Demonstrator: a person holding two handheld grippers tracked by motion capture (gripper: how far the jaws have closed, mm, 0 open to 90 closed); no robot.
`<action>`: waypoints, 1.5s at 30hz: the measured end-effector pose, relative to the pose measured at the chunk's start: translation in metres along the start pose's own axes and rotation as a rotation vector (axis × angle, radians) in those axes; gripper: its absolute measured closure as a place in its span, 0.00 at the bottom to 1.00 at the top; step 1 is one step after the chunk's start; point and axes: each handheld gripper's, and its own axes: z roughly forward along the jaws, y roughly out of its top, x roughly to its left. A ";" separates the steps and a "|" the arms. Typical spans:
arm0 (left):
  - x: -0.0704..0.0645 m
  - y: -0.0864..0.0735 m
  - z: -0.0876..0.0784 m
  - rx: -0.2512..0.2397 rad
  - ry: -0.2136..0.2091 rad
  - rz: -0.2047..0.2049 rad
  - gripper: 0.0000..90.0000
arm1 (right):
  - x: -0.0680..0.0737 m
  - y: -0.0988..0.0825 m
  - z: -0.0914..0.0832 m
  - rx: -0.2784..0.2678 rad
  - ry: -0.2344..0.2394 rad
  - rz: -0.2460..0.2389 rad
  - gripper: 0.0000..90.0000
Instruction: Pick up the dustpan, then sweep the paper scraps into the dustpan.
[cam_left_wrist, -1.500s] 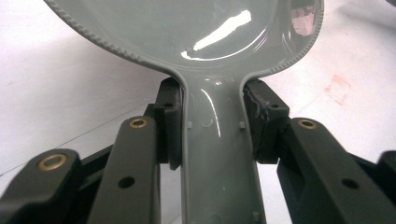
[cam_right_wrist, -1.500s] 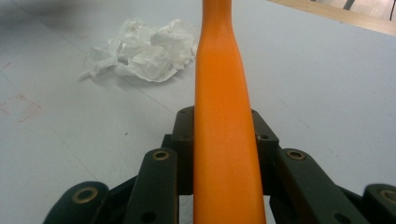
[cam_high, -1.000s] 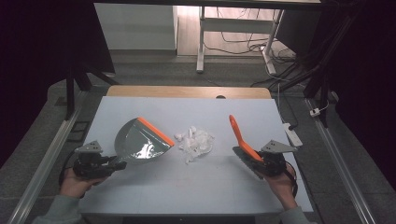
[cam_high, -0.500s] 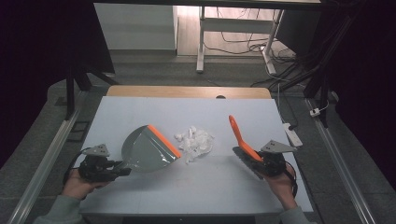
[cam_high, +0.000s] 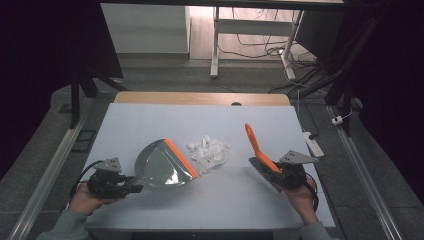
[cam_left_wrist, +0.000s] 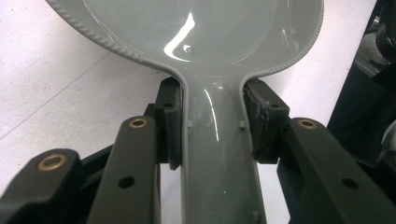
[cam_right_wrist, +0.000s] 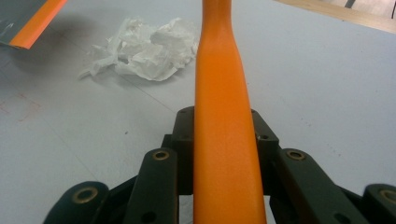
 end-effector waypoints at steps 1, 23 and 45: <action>0.000 0.000 -0.001 0.003 0.000 0.001 0.68 | 0.000 0.000 0.000 -0.002 0.000 -0.002 0.78; 0.008 -0.009 -0.005 0.043 -0.006 -0.003 0.68 | 0.010 0.023 0.027 -0.012 -0.014 0.006 0.78; 0.001 0.003 0.022 0.104 -0.052 0.031 0.68 | 0.010 0.046 0.062 -0.016 -0.037 0.029 0.78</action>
